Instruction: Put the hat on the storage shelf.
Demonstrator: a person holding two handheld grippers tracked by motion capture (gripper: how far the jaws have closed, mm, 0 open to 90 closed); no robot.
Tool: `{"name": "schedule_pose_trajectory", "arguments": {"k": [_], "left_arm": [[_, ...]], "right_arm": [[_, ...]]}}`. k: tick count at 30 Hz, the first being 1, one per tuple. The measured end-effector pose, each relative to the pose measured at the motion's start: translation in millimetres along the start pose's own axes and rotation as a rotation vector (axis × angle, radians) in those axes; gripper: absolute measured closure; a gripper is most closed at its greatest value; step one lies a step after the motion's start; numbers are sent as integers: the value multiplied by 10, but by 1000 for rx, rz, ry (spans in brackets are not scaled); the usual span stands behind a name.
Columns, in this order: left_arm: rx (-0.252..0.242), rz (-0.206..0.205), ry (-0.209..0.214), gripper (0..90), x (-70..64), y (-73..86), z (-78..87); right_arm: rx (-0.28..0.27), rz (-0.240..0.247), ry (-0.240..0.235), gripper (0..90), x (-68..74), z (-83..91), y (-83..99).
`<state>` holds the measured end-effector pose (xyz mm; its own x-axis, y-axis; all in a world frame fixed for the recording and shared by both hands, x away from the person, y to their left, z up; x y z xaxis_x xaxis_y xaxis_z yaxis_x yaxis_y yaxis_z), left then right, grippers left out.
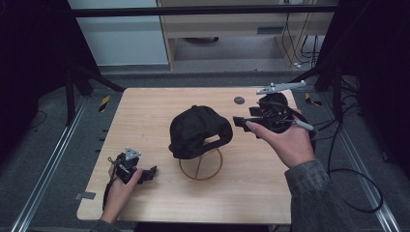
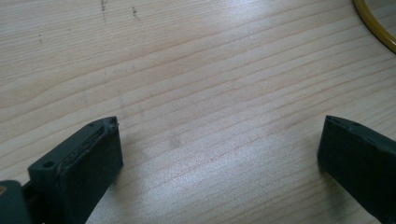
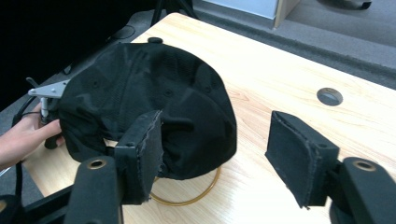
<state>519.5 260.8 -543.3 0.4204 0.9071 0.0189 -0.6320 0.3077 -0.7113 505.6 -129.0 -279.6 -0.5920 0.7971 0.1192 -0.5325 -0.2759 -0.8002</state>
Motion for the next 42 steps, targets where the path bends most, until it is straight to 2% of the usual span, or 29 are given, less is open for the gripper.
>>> {"name": "schedule_pose_trajectory", "arguments": {"k": [8, 15, 29, 33, 38, 42], "left_arm": [[-1, 0, -1, 0, 0, 0, -1], [-1, 1, -1, 0, -1, 1, 0], [-1, 1, -1, 0, -2, 2, 1], [-2, 2, -1, 0, -3, 2, 1], [2, -1, -1, 0, 0, 3, 3], [2, -1, -1, 0, 0, 3, 3]], "right_arm": [[-12, -23, 26, 256, -113, 51, 79], [-49, -38, 69, 158, -213, 95, 114], [-87, -61, 127, 85, -407, 152, 235], [-93, -65, 145, 73, -495, 142, 326], [-65, -66, 166, 73, -583, 59, 487], [-18, -83, 180, 116, -654, -131, 748]]}}
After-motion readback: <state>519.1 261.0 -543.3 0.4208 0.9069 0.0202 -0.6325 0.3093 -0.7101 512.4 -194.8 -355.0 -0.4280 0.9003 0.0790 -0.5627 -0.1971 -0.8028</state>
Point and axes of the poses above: each handheld gripper's, and its own axes: z roughly backward along the jaws, y roughly out of its underside, x roughly to its left, the point moved 5 cm from there along -z, roughly forward along the jaws
